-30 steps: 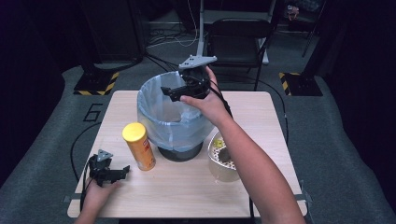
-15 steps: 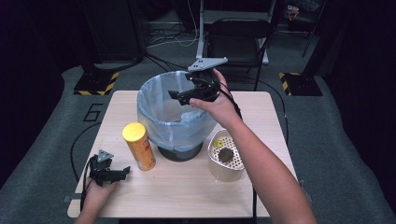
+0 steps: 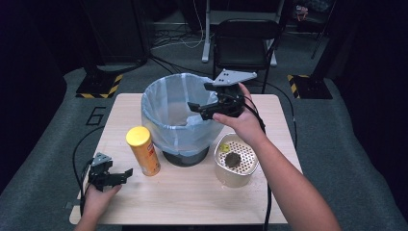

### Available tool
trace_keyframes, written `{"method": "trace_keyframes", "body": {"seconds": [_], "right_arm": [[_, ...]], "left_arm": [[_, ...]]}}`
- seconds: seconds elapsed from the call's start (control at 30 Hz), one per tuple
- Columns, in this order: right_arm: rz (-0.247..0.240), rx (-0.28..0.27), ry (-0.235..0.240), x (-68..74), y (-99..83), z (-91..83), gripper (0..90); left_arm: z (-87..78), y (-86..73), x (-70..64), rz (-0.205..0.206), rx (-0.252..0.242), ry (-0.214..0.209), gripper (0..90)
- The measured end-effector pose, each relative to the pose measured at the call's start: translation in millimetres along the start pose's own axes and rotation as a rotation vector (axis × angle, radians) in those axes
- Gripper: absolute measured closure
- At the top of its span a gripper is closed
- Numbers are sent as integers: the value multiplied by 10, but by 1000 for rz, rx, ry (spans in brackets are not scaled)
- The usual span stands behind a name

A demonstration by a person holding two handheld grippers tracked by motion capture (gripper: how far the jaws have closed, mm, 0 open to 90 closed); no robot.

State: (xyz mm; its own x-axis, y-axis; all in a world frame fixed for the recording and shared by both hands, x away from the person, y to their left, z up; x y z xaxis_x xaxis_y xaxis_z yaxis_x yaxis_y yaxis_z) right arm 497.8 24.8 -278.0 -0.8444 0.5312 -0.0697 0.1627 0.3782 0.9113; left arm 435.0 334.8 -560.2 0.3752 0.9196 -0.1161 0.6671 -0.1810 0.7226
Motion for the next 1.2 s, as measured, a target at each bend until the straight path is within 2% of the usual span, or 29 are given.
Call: {"method": "trace_keyframes", "body": {"seconds": [0.1,0.17,0.4,0.43,0.47,0.53,0.57,0.6,0.7,0.73,0.83,0.93,0.97,1.0,1.03,1.07,1.13,1.2], "right_arm": [[0,0,-12,-10,-44,-51,155],[7,-6,-22,-29,-80,-111,157],[32,-26,-56,-177,-200,-312,159],[36,-29,-60,-191,-226,-344,159],[31,-27,-63,-202,-267,-391,159],[36,-34,-73,-217,-306,-442,159],[39,-37,-71,-220,-324,-464,158],[39,-43,-75,-231,-340,-486,159],[33,-42,-83,-251,-406,-553,159],[33,-42,-83,-251,-406,-553,159],[26,-40,-100,-278,-485,-620,159],[39,-47,-105,-310,-539,-675,159],[44,-49,-108,-320,-555,-691,158],[48,-49,-108,-325,-569,-702,159],[46,-51,-111,-334,-587,-715,159],[51,-47,-111,-345,-632,-735,159],[47,-39,-119,-360,-681,-756,159],[45,-37,-123,-373,-703,-767,159]], "left_arm": [[-49,42,-37,7,-19,-13,35],[-96,85,-88,12,-37,-40,35],[-241,184,-252,27,-86,-99,34],[-268,189,-273,34,-80,-112,33],[-299,227,-333,41,-105,-126,32],[-315,238,-364,49,-112,-133,29],[-337,237,-393,65,-103,-150,29],[-340,248,-432,63,-112,-160,29],[-323,298,-551,103,-117,-184,29],[-323,298,-551,103,-117,-184,29],[-242,346,-630,87,-111,-218,31],[-177,367,-667,88,-108,-212,37],[-178,359,-663,101,-94,-214,38],[-162,367,-661,97,-105,-200,38],[-151,363,-663,102,-99,-207,38],[-138,363,-637,112,-93,-194,40],[-110,398,-632,86,-107,-207,44],[-94,416,-630,78,-113,-212,45]]}}
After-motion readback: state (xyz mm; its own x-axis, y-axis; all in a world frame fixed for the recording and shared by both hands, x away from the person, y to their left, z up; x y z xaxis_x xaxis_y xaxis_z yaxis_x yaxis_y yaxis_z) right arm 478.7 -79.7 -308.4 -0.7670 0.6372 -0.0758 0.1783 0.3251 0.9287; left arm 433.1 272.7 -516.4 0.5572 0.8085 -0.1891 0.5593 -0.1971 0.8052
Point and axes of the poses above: each handheld gripper's, and its own axes: z roughly forward along the jaws, y roughly out of its top, x roughly to its left, the point moved 9 cm from there along z, roughly forward along the jaws, and after that the axes turned 5 degrees about x, right-handed, at the moved point
